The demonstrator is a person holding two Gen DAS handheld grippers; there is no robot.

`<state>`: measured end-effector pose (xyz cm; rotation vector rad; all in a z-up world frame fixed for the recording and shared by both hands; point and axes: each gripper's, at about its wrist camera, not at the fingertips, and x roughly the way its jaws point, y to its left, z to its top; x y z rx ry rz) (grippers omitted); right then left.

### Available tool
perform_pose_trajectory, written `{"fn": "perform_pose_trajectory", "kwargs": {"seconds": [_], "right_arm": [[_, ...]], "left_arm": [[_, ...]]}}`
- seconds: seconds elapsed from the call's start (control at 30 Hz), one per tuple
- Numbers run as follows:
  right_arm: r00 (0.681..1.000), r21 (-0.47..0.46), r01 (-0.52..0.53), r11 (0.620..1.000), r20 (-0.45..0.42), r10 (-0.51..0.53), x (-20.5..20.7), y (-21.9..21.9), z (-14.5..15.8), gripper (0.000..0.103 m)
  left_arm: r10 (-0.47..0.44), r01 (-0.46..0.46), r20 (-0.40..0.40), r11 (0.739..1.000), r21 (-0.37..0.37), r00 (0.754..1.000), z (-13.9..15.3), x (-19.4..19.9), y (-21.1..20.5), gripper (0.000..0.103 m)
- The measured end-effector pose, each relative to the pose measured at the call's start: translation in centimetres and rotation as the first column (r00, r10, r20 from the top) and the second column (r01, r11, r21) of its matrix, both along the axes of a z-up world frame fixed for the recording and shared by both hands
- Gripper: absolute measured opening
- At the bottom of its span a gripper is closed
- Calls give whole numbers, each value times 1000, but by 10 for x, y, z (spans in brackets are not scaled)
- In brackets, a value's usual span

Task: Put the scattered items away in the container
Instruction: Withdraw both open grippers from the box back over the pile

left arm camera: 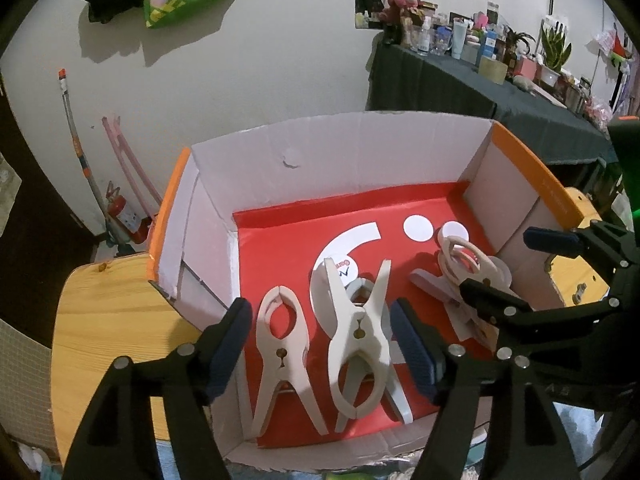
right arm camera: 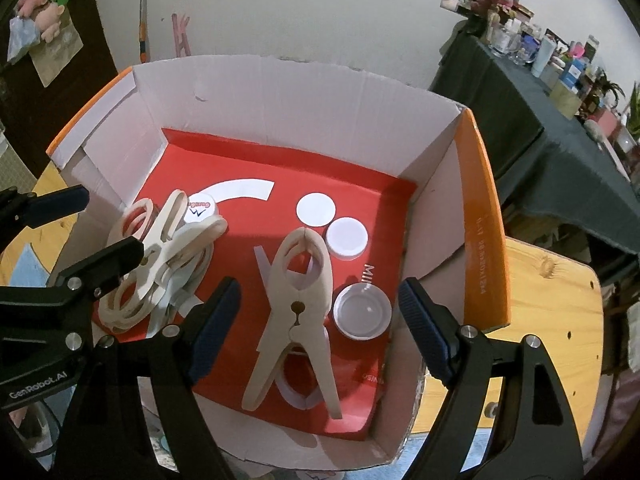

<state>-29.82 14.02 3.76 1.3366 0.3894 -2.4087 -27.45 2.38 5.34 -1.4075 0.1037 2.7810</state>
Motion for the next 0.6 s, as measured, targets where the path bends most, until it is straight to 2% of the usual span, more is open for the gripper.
{"fn": "perform_pose_trajectory", "kwargs": {"seconds": [0.17, 0.37, 0.43, 0.5, 0.6], "right_arm": [[1000, -25, 7, 1000, -29, -8, 9, 3, 10, 81], [996, -37, 9, 999, -84, -12, 33, 6, 31, 81], [995, -49, 9, 999, -101, -14, 42, 8, 40, 81], [992, -63, 14, 998, -128, -22, 56, 11, 51, 87], [986, -80, 12, 997, -166, -25, 76, 18, 65, 89]], "left_arm": [[10, -10, -36, 1000, 9, 999, 14, 13, -1, 86], [14, -18, -128, 999, -31, 992, 44, 44, 5, 101], [16, -22, -154, 999, -38, 988, 53, 57, 6, 103], [23, -30, -178, 999, -38, 984, 61, 71, 6, 103], [29, -35, -203, 999, -27, 979, 70, 93, 6, 103]]}}
